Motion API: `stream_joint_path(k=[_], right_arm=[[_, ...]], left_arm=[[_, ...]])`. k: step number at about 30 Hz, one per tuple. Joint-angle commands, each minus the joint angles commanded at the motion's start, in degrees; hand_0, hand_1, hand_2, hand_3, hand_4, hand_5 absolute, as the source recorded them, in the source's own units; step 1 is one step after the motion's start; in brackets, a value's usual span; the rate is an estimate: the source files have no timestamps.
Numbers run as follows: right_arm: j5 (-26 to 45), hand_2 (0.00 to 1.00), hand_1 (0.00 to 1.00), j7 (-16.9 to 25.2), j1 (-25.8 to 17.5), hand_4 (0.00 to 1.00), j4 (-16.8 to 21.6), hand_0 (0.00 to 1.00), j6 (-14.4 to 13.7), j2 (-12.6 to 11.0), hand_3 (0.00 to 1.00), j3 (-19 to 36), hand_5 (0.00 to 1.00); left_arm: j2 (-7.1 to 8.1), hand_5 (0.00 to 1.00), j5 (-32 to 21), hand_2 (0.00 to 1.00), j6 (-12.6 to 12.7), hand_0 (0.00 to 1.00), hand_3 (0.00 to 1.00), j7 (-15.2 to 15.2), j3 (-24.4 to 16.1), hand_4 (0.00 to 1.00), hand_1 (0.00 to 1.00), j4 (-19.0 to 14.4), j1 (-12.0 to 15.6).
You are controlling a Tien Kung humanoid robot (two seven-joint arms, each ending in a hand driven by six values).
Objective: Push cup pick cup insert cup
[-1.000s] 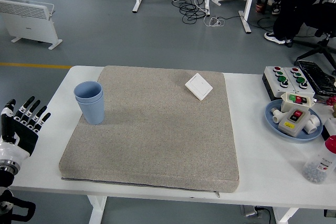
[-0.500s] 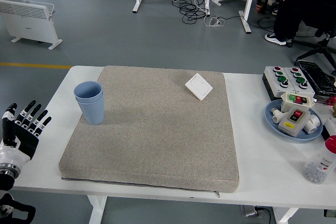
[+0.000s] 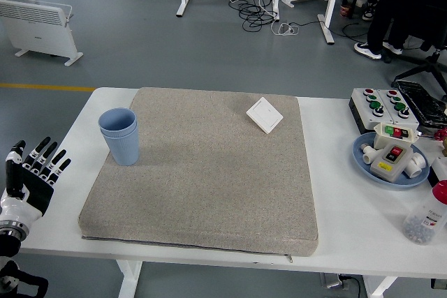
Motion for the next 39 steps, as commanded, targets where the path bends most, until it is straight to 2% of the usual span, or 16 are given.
stream_joint_path(k=[39], right_arm=[[1.0,0.721,0.699,0.2,0.9,0.137,0.0,0.779,0.0,0.0,0.576,0.2,0.476]], left_arm=[[0.0,0.998,0.5,0.917,0.6,0.85,0.827,-0.2,1.8,0.624,0.864,0.0,-1.3]])
